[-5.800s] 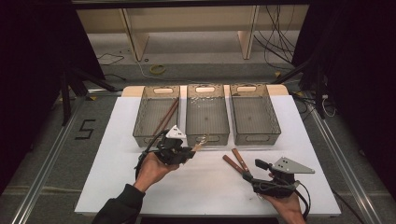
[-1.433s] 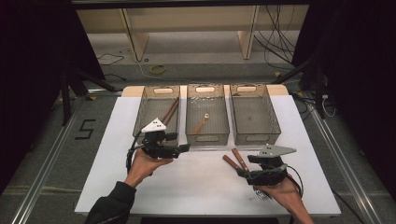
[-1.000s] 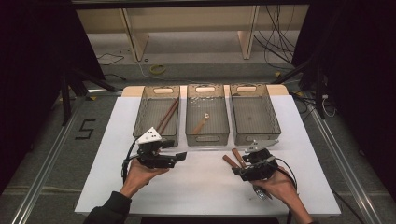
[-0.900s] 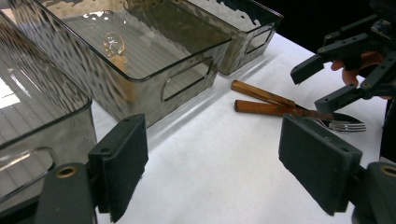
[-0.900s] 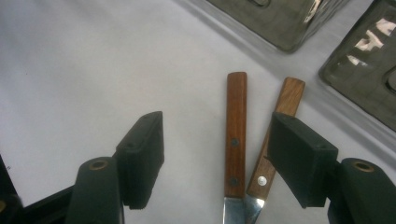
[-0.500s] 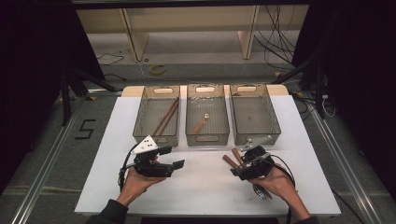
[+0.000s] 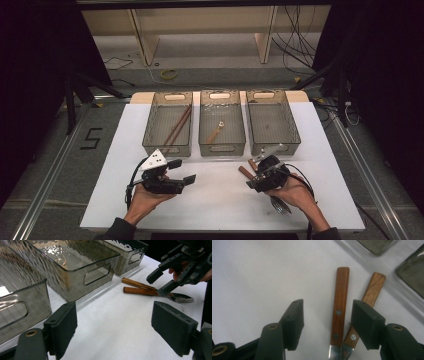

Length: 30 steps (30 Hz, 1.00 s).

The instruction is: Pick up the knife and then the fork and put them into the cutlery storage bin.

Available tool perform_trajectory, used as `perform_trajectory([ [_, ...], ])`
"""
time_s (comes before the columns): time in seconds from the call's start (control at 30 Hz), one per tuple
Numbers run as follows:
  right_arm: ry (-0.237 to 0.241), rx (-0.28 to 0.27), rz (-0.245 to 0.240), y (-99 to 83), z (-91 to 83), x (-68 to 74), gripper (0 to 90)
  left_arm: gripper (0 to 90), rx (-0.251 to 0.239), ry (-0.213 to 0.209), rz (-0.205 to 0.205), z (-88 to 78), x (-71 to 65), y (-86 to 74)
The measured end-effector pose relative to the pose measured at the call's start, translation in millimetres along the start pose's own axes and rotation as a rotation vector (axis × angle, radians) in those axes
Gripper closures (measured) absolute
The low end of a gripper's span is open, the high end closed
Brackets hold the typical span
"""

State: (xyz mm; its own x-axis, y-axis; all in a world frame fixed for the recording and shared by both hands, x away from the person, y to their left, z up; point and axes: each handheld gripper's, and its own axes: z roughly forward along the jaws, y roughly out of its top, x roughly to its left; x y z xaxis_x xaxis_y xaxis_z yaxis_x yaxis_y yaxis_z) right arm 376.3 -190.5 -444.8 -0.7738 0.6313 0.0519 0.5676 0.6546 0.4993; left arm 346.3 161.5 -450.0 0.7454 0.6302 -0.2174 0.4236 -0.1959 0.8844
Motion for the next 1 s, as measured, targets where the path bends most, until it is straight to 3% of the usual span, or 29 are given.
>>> perform_trajectory([
  [0.43,-0.015,0.095,-0.009,6.1,11.2,0.8,58.3,20.1,-0.009,0.009,0.005,-6.1,-1.4,-7.7],
  [1.0,-0.094,0.176,-0.015,13.1,22.4,1.5,70.3,20.2,0.000,0.001,0.006,-4.7,-0.7,-10.9],
])
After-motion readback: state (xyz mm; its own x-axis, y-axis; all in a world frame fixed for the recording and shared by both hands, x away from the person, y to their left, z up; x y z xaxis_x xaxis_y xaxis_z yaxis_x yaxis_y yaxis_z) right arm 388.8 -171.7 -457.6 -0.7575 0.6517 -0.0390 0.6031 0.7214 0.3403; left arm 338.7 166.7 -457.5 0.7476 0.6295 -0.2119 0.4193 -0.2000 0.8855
